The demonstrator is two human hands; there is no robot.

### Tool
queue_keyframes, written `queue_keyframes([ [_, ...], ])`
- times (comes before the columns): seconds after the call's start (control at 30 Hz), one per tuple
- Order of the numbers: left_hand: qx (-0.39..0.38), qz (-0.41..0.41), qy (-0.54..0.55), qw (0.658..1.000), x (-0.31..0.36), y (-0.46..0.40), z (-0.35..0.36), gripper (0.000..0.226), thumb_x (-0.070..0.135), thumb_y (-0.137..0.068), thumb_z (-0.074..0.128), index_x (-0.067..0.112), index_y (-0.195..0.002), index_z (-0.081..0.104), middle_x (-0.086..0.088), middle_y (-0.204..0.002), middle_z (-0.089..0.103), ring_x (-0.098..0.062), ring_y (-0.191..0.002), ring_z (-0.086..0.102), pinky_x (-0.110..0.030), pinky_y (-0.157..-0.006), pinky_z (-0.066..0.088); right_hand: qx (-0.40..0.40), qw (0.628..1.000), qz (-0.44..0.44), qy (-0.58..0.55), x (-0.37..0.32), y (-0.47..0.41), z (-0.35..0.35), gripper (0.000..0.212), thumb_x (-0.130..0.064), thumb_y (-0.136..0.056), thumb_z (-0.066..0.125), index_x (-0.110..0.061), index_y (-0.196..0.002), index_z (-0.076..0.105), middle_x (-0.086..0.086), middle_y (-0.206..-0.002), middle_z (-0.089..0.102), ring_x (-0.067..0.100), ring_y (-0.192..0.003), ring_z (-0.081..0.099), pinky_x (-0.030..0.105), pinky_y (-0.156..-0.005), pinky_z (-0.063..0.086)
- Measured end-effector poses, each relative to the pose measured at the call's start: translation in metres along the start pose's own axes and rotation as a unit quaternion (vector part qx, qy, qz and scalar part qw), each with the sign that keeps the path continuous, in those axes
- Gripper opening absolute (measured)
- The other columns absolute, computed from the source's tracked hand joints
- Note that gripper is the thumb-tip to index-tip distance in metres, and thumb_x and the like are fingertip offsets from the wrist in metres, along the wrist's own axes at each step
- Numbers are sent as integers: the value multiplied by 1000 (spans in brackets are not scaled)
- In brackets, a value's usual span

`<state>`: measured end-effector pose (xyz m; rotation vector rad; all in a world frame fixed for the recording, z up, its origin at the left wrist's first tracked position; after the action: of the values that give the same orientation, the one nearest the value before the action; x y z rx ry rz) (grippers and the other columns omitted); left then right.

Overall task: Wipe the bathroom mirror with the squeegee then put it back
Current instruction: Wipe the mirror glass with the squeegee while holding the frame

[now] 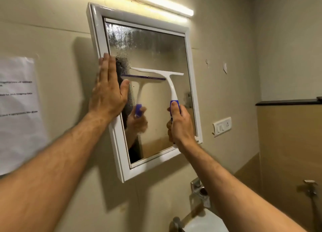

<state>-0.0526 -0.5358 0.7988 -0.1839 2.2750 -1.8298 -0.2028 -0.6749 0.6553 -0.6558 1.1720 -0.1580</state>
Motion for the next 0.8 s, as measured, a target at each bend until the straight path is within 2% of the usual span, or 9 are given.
queue_keyframes([
  [0.13, 66, -65, 58, 994, -21, -31, -5, 67, 34, -99, 34, 4, -149, 2, -15, -157, 0, -24, -144, 0, -33, -118, 3, -36, 998, -15, -46, -21, -17, 10, 38, -49, -98, 39, -15, -100, 56, -2, -56, 45, 8, -39, 38, 22, -38, 35],
  [0.27, 92, -105, 133, 981, -36, -25, 11, 62, 38, -101, 27, 14, -151, -2, -4, -158, 0, -13, -144, 0, -19, -114, -1, -53, 996, -55, -48, -53, -40, 25, 32, -39, -100, 40, -12, -95, 56, 0, -61, 48, 8, -41, 40, 21, -38, 38],
  [0.5, 113, -92, 163, 976, -42, -23, 14, 60, 49, -100, 19, 26, -150, -4, 6, -158, -1, -5, -141, 1, -24, -113, 5, -37, 995, -89, -19, -93, -75, 57, 38, -44, -99, 37, -11, -98, 56, 0, -61, 45, 10, -42, 36, 24, -37, 33],
  [0.63, 114, -92, 167, 975, -41, -23, 15, 60, 47, -100, 20, 26, -150, -4, 6, -158, -1, -8, -143, 3, -21, -109, 2, -29, 994, -101, -5, -100, -84, 74, 36, -43, -99, 37, -13, -94, 55, 0, -62, 46, 10, -44, 38, 24, -39, 36],
  [0.8, 125, -89, 168, 974, -39, -21, 13, 58, 42, -101, 22, 24, -151, -1, 4, -158, 2, -15, -143, 7, -29, -111, 9, -12, 992, -121, 17, -101, -90, 80, 33, -43, -100, 38, -15, -94, 54, 0, -65, 46, 10, -49, 41, 23, -41, 39],
])
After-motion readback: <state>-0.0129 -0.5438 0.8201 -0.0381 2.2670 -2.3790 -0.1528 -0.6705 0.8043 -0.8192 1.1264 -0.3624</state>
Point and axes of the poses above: each hand's wrist, its own y-axis away from the middle knuckle, its own z-axis out of the palm, x = y × z, the point moved 9 cm from there along -y, towards the middle knuckle
